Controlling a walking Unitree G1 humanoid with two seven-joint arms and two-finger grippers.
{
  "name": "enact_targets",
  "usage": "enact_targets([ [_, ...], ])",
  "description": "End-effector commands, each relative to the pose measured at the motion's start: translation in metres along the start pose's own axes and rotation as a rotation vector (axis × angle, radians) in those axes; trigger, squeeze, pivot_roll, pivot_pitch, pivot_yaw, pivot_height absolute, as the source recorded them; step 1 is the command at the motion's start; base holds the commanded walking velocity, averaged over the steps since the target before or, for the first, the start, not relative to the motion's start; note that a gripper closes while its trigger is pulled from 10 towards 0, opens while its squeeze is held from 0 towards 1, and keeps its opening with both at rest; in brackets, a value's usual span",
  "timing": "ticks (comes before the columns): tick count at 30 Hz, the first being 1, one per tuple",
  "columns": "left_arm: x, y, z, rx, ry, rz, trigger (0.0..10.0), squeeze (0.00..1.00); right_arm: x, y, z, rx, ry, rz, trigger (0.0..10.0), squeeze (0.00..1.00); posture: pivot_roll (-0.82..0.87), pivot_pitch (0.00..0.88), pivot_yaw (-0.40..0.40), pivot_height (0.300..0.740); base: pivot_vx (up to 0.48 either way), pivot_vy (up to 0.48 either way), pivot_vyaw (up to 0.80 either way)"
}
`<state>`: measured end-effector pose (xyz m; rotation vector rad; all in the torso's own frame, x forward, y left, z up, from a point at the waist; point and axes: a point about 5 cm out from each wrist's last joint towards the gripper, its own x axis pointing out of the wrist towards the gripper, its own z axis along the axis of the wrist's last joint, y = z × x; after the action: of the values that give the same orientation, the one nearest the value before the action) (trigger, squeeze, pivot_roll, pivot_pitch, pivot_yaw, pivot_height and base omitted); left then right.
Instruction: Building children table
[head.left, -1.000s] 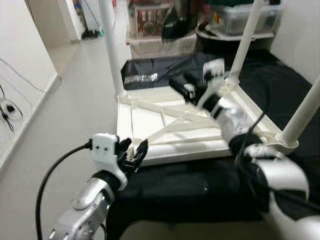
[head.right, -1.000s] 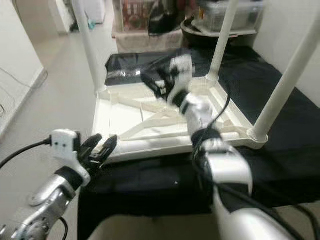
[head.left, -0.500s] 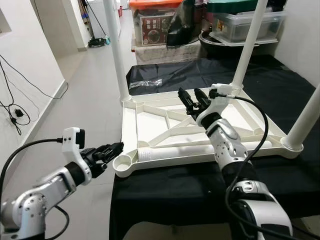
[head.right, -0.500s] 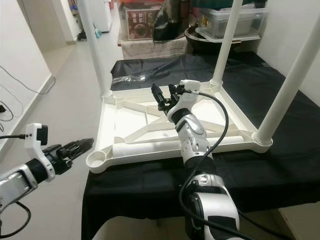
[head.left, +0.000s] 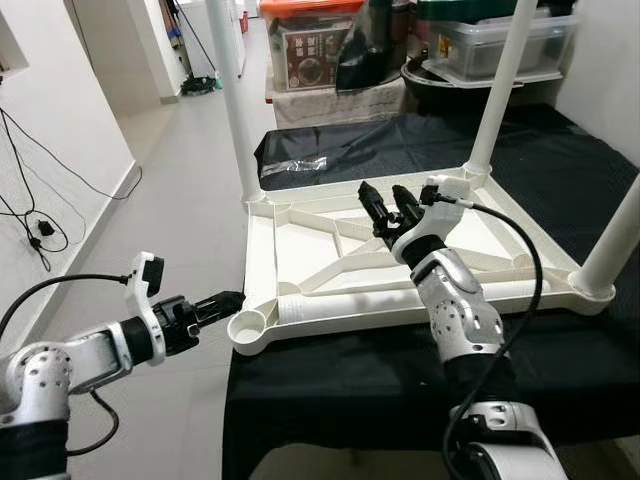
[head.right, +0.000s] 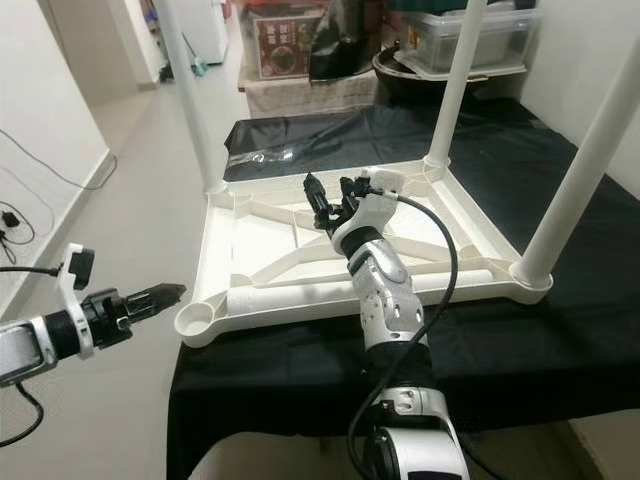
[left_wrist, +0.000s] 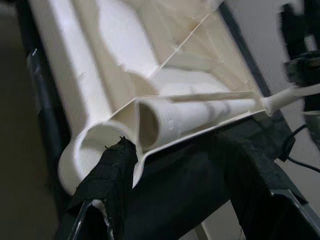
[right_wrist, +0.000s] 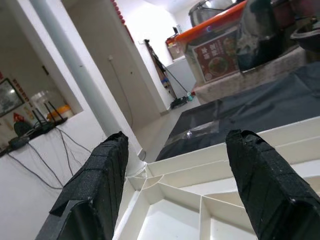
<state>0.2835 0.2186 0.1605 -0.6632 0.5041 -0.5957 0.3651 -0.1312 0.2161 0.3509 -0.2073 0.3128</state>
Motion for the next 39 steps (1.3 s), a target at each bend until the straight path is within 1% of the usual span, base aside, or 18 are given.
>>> enact_targets([
  [1, -0.003, 0.005, 0.000, -0.006, 0.030, 0.025, 10.0, 0.00, -0.001, 0.005, -0.003, 0.010, 0.019, 0.010, 10.0, 0.00, -0.03, 0.098, 0.101, 0.740, 0.000, 0.000, 0.00],
  [2, -0.004, 0.006, 0.000, -0.018, 0.038, 0.016, 10.0, 0.00, -0.004, 0.006, -0.002, 0.008, 0.024, 0.004, 10.0, 0.00, -0.03, 0.115, 0.116, 0.740, 0.000, 0.000, 0.00],
  [5, -0.002, 0.007, 0.000, -0.043, 0.046, -0.006, 10.0, 0.00, -0.007, 0.006, -0.001, 0.009, 0.032, -0.004, 10.0, 0.00, -0.03, 0.124, 0.124, 0.740, 0.000, 0.000, 0.00],
  [6, 0.000, 0.007, 0.001, -0.062, 0.045, -0.026, 10.0, 0.00, -0.009, 0.007, 0.000, 0.013, 0.036, -0.009, 10.0, 0.00, -0.03, 0.135, 0.130, 0.740, 0.000, 0.000, 0.00],
  [7, 0.000, 0.007, 0.001, -0.062, 0.045, -0.026, 10.0, 0.00, -0.009, 0.007, 0.000, 0.013, 0.036, -0.009, 10.0, 0.00, -0.03, 0.135, 0.130, 0.740, 0.000, 0.000, 0.00],
  [9, 0.005, 0.007, 0.004, -0.090, 0.037, -0.074, 10.0, 0.00, -0.012, 0.009, 0.001, 0.018, 0.043, -0.013, 10.0, 0.00, -0.03, 0.146, 0.134, 0.740, 0.000, 0.000, 0.00],
  [11, 0.006, 0.006, 0.006, -0.100, 0.033, -0.093, 10.0, 0.00, -0.013, 0.010, 0.002, 0.017, 0.045, -0.014, 10.0, 0.00, -0.03, 0.151, 0.139, 0.740, 0.000, 0.000, 0.00],
  [13, 0.012, 0.006, 0.009, -0.104, 0.044, -0.117, 10.0, 0.00, -0.015, 0.012, 0.004, 0.018, 0.050, -0.014, 10.0, 0.00, -0.03, 0.153, 0.140, 0.740, 0.000, 0.000, 0.00],
  [14, 0.012, 0.006, 0.009, -0.104, 0.044, -0.117, 10.0, 0.00, -0.015, 0.012, 0.004, 0.018, 0.050, -0.014, 10.0, 0.00, -0.03, 0.153, 0.140, 0.740, 0.000, 0.000, 0.00],
  [15, 0.016, 0.006, 0.009, -0.112, 0.042, -0.127, 10.0, 0.00, -0.015, 0.012, 0.004, 0.020, 0.050, -0.016, 10.0, 0.00, -0.03, 0.155, 0.142, 0.740, 0.000, 0.000, 0.00],
  [18, 0.020, 0.006, 0.009, -0.120, 0.041, -0.136, 10.0, 0.00, -0.016, 0.012, 0.005, 0.021, 0.051, -0.018, 10.0, 0.00, -0.04, 0.155, 0.145, 0.740, 0.000, 0.000, 0.00],
  [22, 0.028, 0.006, 0.007, -0.138, 0.051, -0.150, 10.0, 0.00, -0.016, 0.012, 0.008, 0.023, 0.055, -0.024, 10.0, 0.00, -0.04, 0.155, 0.145, 0.740, 0.000, 0.000, 0.00],
  [24, 0.034, 0.004, 0.003, -0.150, 0.085, -0.169, 10.0, 0.00, -0.017, 0.011, 0.010, 0.022, 0.056, -0.033, 10.0, 0.00, -0.04, 0.158, 0.142, 0.740, 0.000, 0.000, 0.00],
  [26, 0.036, 0.003, 0.000, -0.149, 0.104, -0.174, 10.0, 0.00, -0.017, 0.009, 0.011, 0.023, 0.055, -0.040, 10.0, 0.00, -0.04, 0.158, 0.142, 0.740, 0.000, 0.000, 0.00],
  [27, 0.036, 0.003, 0.000, -0.149, 0.104, -0.174, 10.0, 0.00, -0.017, 0.009, 0.011, 0.023, 0.055, -0.040, 10.0, 0.00, -0.04, 0.158, 0.142, 0.740, 0.000, 0.000, 0.00],
  [28, 0.037, 0.003, -0.004, -0.153, 0.134, -0.174, 10.0, 0.00, -0.018, 0.008, 0.012, 0.024, 0.057, -0.048, 10.0, 0.00, -0.04, 0.161, 0.143, 0.740, 0.000, 0.000, 0.00],
  [29, 0.037, 0.004, -0.004, -0.156, 0.142, -0.172, 10.0, 0.00, -0.018, 0.008, 0.012, 0.024, 0.058, -0.050, 10.0, 0.00, -0.04, 0.161, 0.143, 0.740, 0.000, 0.000, 0.00],
  [39, 0.037, 0.011, -0.003, -0.155, 0.152, -0.143, 10.0, 0.00, -0.019, 0.008, 0.011, 0.023, 0.065, -0.059, 10.0, 0.00, -0.04, 0.164, 0.143, 0.740, 0.000, 0.000, 0.00],
])
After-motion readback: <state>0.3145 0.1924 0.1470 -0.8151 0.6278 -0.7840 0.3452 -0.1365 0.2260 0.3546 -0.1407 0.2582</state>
